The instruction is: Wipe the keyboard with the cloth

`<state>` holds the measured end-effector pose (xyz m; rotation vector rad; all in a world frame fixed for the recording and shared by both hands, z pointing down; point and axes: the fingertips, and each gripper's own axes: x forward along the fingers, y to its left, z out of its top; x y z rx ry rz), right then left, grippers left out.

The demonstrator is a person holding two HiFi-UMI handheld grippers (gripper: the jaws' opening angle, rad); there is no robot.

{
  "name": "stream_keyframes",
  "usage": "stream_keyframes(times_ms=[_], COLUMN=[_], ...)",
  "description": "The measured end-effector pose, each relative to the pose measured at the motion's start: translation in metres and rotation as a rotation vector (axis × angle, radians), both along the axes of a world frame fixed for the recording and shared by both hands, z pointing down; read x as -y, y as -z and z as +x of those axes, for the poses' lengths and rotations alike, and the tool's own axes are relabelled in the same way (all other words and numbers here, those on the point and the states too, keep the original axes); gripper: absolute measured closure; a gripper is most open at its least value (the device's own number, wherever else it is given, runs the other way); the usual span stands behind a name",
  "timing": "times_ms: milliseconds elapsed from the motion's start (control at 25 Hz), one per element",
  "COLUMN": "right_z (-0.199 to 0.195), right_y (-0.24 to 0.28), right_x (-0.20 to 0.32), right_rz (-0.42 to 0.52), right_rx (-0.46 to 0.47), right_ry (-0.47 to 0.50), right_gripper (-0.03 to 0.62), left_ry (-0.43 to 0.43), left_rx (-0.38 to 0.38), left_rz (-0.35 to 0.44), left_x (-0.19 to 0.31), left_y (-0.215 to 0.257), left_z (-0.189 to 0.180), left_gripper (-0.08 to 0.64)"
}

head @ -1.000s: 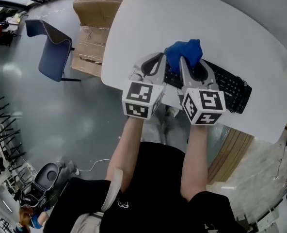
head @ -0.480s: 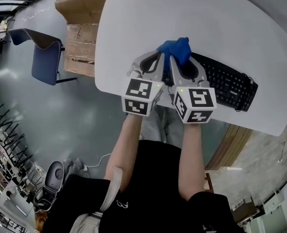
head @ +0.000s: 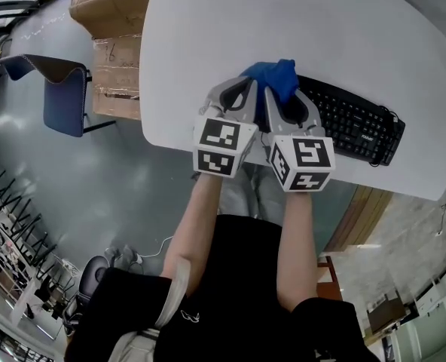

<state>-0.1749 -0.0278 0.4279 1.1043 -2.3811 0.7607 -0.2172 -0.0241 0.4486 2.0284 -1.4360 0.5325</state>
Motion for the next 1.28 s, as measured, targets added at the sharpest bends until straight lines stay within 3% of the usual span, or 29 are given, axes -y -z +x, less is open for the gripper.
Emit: stream_keyframes(times_ms=[360, 960, 1280], right_z=[0.003, 0.025, 0.038], right_y=[-0.01, -0.01, -0.011], right_x=[0.0, 0.001, 0.001], right_rz=[0.001, -0.028, -0.029], right_rx=[-0.001, 0.044, 0.032], right_ry=[-0.02, 0.09, 0.112], right_gripper=[0.5, 0.5, 0.499], left_ry=[-0.018, 0.08, 0.102], left_rx=[0.013, 0.088, 0.087], left_rz=[-0.017, -0.018, -0.011], left_x=[0.001, 0.004, 0.009], left_y=[-0.013, -0.004, 0.001], left_z=[0.005, 0.026, 0.039], left_gripper=[0.563, 0.565, 0.563])
